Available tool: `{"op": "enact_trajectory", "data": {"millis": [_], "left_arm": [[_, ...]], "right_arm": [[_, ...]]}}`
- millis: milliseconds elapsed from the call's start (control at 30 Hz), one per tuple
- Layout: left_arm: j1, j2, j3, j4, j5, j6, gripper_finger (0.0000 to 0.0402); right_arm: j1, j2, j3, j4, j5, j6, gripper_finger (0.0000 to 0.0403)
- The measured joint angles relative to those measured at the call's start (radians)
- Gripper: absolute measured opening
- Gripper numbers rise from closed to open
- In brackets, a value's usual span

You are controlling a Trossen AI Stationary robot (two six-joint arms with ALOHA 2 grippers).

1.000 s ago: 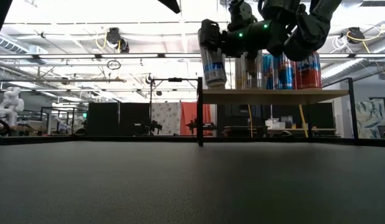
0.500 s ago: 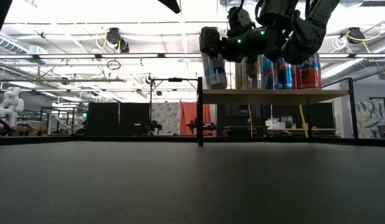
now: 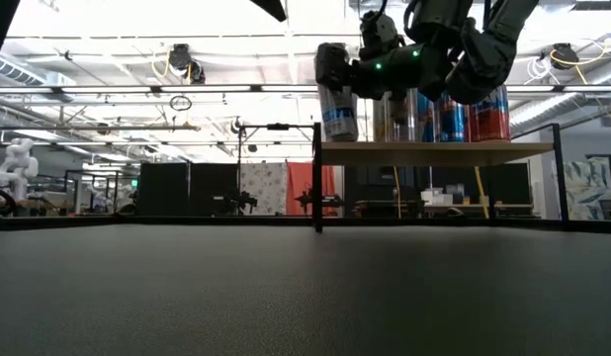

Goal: Place canned beverage on shelf
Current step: Put the white blue soda can on the shelf aligned with the white blue soda can

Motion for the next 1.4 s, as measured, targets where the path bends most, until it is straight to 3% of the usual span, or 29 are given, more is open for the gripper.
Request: {"op": "enact_trajectory", "data": {"millis": [1033, 1400], "left_arm": [[0.000, 0.000, 0.000, 0.000, 0.000, -0.003, 0.0333], [0.000, 0.000, 0.000, 0.000, 0.000, -0.005, 0.0333]], "right_arm": [[0.004, 0.002, -0.002, -0.100, 0.011, -0.001, 0.0308], [0.037, 0.002, -0.002, 0.036, 0.087, -0.185, 0.0309]]}}
